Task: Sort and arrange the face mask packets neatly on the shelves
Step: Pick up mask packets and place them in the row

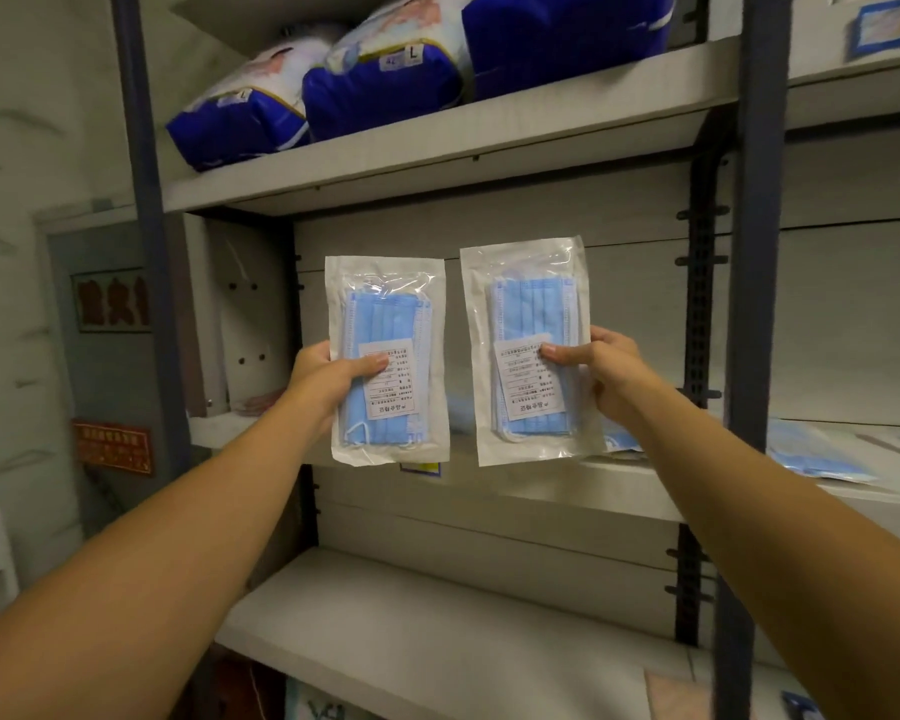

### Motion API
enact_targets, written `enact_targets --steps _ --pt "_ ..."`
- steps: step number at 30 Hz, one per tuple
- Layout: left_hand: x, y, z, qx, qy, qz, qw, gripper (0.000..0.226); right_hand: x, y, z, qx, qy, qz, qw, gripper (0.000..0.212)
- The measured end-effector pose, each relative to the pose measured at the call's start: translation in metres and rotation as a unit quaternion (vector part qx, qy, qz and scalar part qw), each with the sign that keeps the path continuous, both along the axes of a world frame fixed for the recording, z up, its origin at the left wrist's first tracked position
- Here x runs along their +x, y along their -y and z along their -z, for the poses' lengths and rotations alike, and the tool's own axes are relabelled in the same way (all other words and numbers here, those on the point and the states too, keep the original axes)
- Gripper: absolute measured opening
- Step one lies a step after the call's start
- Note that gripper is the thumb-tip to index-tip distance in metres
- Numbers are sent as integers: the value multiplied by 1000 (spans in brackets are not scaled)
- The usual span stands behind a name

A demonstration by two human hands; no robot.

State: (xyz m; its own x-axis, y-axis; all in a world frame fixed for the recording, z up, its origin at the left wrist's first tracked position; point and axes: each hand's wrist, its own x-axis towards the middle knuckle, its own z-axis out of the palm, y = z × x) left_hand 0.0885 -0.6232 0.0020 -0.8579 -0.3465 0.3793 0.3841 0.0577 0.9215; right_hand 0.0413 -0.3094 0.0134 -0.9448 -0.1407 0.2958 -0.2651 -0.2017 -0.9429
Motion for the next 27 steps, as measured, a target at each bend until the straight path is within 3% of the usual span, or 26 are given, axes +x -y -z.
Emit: enact_targets --steps 8,21,27 --pt "-69 6 -36 -18 0 44 999 44 -55 0 -24 12 -3 33 999 44" --pt "-162 -32 -40 9 -8 142 990 45 -77 -32 -34 69 44 152 985 24" --pt "-189 -45 -35 8 0 186 982 43 -84 -48 -25 111 112 257 954 46"
